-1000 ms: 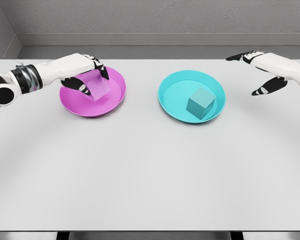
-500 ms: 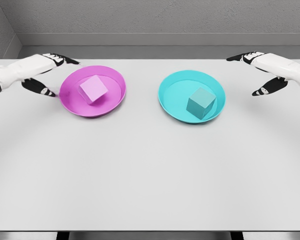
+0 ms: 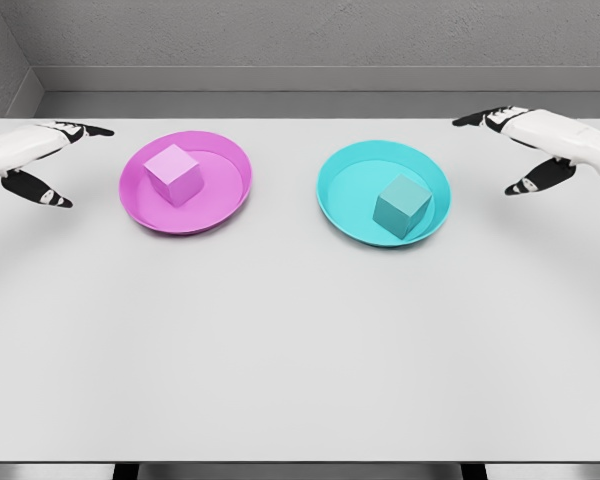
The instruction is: Place the blocks in the corresponding plates according to their colors
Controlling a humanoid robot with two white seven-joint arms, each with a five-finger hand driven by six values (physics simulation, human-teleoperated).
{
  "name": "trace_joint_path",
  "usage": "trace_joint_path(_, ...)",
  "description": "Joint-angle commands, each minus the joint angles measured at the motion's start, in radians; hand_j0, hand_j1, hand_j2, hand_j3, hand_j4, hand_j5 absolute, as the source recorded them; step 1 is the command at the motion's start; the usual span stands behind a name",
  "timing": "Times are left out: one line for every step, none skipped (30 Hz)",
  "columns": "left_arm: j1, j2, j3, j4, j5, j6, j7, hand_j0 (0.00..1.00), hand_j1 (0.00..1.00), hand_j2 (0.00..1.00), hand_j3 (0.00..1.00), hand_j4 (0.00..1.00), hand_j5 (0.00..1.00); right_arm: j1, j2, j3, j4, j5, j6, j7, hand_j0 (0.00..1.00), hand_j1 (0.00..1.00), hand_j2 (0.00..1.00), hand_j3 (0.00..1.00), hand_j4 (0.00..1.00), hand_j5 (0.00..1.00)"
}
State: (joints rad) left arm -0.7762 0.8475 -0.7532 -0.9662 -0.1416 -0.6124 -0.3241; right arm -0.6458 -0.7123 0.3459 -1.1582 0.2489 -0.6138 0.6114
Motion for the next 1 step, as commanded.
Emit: trace_joint_path(0.000,0.001,0.002,0.000,0.008,0.002,0.000,1.00,1.00,1.00,1.00,1.00,1.00,0.000,-0.004,-0.001,-0.009,-0.008,0.003,0.000,1.00,1.00,1.00,1.00,1.00,1.00)
